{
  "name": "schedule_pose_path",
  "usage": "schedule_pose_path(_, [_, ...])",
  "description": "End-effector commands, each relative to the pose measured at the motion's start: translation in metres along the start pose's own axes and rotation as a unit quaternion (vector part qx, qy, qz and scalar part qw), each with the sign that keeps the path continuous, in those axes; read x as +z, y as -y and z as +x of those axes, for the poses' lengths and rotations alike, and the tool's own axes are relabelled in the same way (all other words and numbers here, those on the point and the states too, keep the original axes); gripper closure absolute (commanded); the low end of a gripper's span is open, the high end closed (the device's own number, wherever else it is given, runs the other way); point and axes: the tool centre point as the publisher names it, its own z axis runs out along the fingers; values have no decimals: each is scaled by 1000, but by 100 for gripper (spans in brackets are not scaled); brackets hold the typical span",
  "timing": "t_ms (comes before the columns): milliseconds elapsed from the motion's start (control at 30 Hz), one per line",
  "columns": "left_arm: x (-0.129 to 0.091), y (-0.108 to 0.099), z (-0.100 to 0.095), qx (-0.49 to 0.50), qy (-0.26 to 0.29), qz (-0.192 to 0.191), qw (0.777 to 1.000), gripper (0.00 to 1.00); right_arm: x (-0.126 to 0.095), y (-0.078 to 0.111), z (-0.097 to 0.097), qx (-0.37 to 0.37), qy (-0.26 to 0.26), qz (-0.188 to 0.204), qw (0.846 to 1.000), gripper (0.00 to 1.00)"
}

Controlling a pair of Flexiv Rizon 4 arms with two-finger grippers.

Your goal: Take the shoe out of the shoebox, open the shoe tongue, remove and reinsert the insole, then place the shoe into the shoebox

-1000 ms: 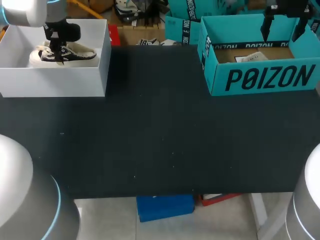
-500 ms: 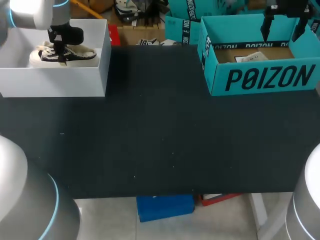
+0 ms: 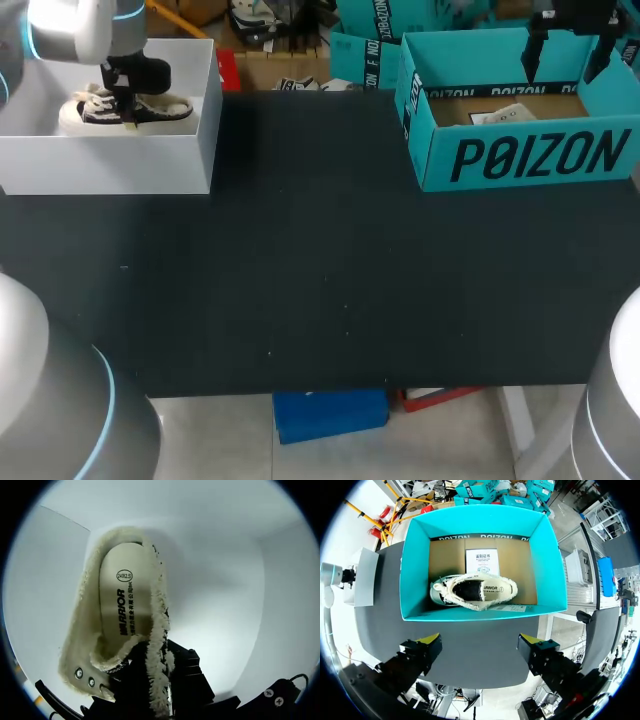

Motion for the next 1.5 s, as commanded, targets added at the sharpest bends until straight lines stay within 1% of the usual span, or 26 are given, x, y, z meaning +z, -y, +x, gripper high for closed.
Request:
schedule_pose_path(33, [-2,1,-5,-1,-3,-1,1000,100,0,0,0,0,0,0,1000,0])
schedule_pose_path(133, [-12,1,-6,2,1,-2,1000,100,0,0,0,0,0,0,1000,0])
schedule_pose_path(300, [-39,2,-5,6,11,-9,1000,100,0,0,0,0,0,0,1000,0])
schedule_pose_path(533, [-97,11,0,25,33,-11,999,100,0,0,0,0,0,0,1000,0])
schedule_pose_path(733, [-151,22,8,34,55,-26,998,100,0,0,0,0,0,0,1000,0])
schedule_pose_path(900, [-193,30,21,32,69,-37,996,100,0,0,0,0,0,0,1000,0])
schedule_pose_path(1100, [-242,44,44,42,100,-40,993,100,0,0,0,0,0,0,1000,0])
schedule_pose_path(1200, [-266,52,55,41,116,-35,992,100,0,0,0,0,0,0,1000,0])
schedule_pose_path(1400, [-297,61,71,38,133,-35,990,100,0,0,0,0,0,0,1000,0])
schedule_pose_path(1500, [-308,72,82,38,136,-39,989,100,0,0,0,0,0,0,1000,0])
